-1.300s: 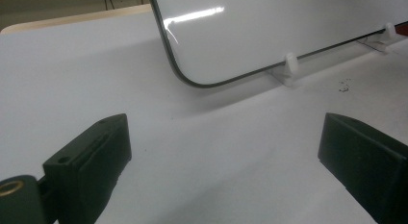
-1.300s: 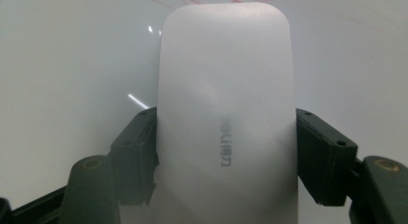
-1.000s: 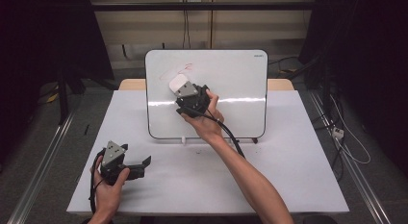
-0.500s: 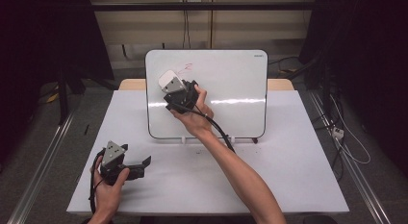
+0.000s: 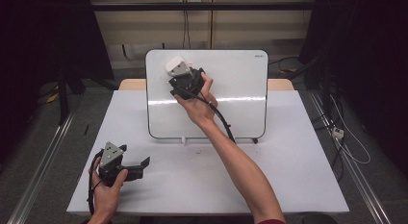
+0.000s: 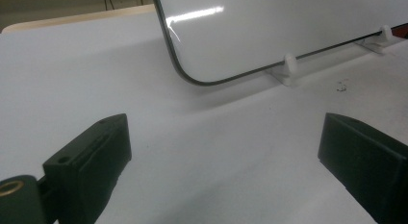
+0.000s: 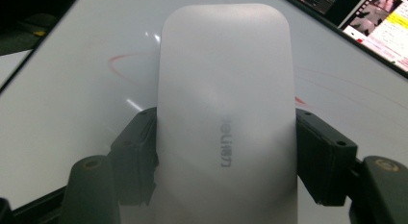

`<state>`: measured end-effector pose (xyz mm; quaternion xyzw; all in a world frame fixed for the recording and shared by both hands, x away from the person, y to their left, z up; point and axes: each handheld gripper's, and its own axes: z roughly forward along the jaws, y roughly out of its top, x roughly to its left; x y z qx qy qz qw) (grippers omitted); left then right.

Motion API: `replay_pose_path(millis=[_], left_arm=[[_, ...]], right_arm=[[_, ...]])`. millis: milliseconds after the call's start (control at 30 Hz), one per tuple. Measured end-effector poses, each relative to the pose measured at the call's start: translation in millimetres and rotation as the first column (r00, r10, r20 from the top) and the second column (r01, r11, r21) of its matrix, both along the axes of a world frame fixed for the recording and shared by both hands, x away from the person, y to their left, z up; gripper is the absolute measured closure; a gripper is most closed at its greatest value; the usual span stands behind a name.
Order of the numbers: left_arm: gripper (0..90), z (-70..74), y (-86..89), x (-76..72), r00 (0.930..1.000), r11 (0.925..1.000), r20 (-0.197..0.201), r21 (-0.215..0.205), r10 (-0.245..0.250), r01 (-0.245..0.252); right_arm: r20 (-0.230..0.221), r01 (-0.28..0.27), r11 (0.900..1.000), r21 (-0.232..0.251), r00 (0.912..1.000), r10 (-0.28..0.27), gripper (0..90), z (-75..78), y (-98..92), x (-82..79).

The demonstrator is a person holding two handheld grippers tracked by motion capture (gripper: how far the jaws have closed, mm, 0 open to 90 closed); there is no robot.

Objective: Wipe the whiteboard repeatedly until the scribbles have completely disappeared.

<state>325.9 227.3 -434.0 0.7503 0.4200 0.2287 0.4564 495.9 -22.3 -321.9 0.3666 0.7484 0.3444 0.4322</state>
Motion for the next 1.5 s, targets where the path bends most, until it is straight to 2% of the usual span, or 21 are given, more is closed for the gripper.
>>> replay_pose_path(millis=[67, 167, 300, 367, 467, 800, 1000, 1300, 1500], left_arm=[[4.4, -0.1, 0.4, 0.1, 1.0000, 1.0000, 0.002, 0.000, 0.006, -0.006], [4.4, -0.3, 0.3, 0.4, 1.0000, 1.0000, 0.000, 0.003, 0.005, -0.005], [4.4, -0.5, -0.9, 0.5, 1.0000, 0.9999, 0.001, 0.010, 0.006, -0.006], [4.4, -0.4, -1.5, 0.5, 1.0000, 0.9999, 0.001, 0.009, 0.004, -0.004], [4.4, -0.4, -1.2, 0.4, 1.0000, 0.9999, 0.002, 0.010, 0.006, -0.006], [4.4, 0.0, -0.9, 0.3, 1.0000, 1.0000, 0.005, 0.007, 0.005, -0.005], [4.4, -0.2, -0.7, 0.7, 1.0000, 1.0000, 0.005, 0.005, 0.006, -0.006], [4.4, -0.4, -1.5, 2.1, 1.0000, 1.0000, 0.003, 0.005, 0.003, -0.003], [4.4, 0.7, -1.0, 1.0, 1.0000, 1.0000, 0.006, 0.006, 0.000, 0.000]], right_arm=[[-0.001, 0.026, 0.999, 0.035, 0.9997, -0.026, 31.5, 4.1, -14.3, 2.6], [0.002, 0.060, 0.997, 0.058, 0.9982, -0.060, 31.5, 8.3, -34.4, 3.9], [0.002, 0.074, 0.994, 0.081, 0.9973, -0.074, 31.5, 8.6, -47.6, 2.3], [0.007, 0.086, 0.994, 0.066, 0.9962, -0.087, 31.5, 8.4, -44.1, 1.6], [-0.014, 0.081, 0.995, 0.062, 0.9967, -0.080, 31.5, 6.2, -40.0, 2.1], [-0.041, -0.010, 1.000, -0.002, 0.9991, 0.010, 31.4, -7.4, -0.4, -5.3], [-0.029, -0.010, 1.000, -0.007, 0.9995, 0.010, 31.4, -10.6, 10.5, -4.7], [-0.021, -0.039, 0.999, -0.020, 0.9990, 0.039, 31.4, -14.4, 23.7, -7.5], [-0.008, -0.089, 0.994, -0.066, 0.9960, 0.089, 31.4, -26.0, 40.7, -15.5]])
